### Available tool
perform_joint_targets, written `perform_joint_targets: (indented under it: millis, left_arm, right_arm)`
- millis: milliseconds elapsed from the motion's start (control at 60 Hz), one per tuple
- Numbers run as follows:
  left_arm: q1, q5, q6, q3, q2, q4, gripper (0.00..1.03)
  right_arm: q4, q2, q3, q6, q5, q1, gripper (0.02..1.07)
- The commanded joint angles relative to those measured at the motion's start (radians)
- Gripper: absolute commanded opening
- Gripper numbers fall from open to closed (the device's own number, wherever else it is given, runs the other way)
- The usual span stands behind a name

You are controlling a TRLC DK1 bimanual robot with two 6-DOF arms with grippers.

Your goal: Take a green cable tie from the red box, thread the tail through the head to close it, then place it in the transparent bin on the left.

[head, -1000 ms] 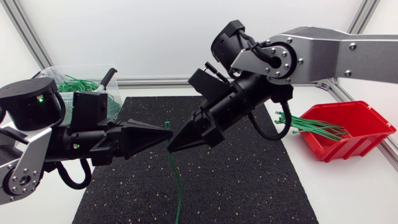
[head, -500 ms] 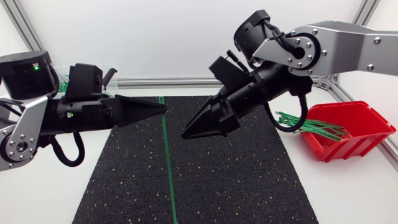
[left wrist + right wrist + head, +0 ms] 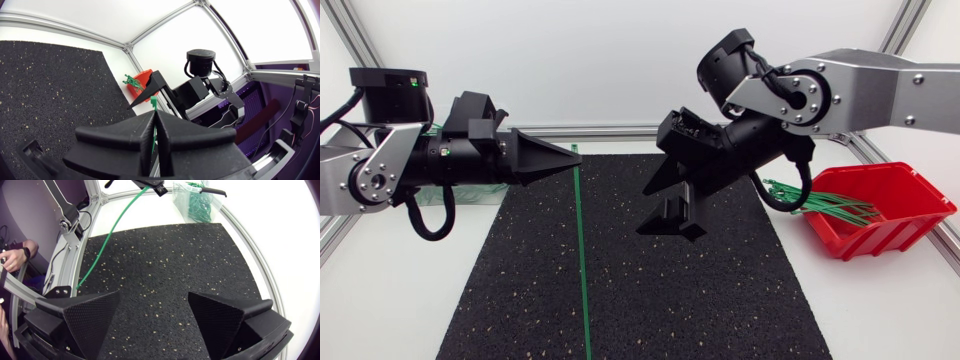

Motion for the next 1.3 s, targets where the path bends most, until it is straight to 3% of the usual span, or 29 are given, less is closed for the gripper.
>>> perform_joint_targets:
  millis: [0, 100, 233, 300, 467, 600, 850, 1000, 1083, 1283]
  left_arm:
    - [0.018, 0.040, -0.024, 0.050, 0.040, -0.025, 0.04]
    - [0.040, 0.125, -0.024, 0.078, 0.079, -0.050, 0.04]
    - [0.041, 0.149, -0.019, 0.096, 0.112, -0.050, 0.04]
    - [0.038, 0.149, -0.019, 0.102, 0.125, -0.050, 0.04]
    - [0.034, 0.151, -0.019, 0.125, 0.169, -0.052, 0.04]
    - [0.037, 0.151, -0.019, 0.133, 0.189, -0.053, 0.04]
    - [0.040, 0.155, -0.020, 0.152, 0.223, -0.065, 0.04]
    - [0.037, 0.155, -0.020, 0.156, 0.243, -0.071, 0.04]
    - [0.034, 0.155, -0.020, 0.159, 0.252, -0.073, 0.04]
    - [0.028, 0.155, -0.020, 0.175, 0.273, -0.096, 0.04]
  right_arm:
    - [0.013, -0.011, -0.008, -0.030, 0.031, -0.004, 1.04]
    - [0.045, -0.014, -0.005, -0.041, 0.050, -0.016, 1.04]
    - [0.074, -0.019, -0.054, -0.222, 0.195, 0.000, 1.04]
    - [0.103, -0.020, -0.083, -0.317, 0.220, 0.002, 1.04]
    - [0.585, -0.134, -0.324, -0.478, 0.248, 0.010, 1.04]
    - [0.820, -0.157, -0.412, -0.633, 0.246, 0.016, 1.04]
    - [0.925, -0.178, -0.461, -0.957, 0.218, 0.048, 1.04]
    - [1.082, -0.189, -0.556, -1.032, 0.195, 0.131, 1.04]
    - [1.088, -0.211, -0.619, -1.126, 0.151, 0.168, 1.04]
    - [1.139, -0.220, -0.711, -1.185, 0.157, 0.295, 1.04]
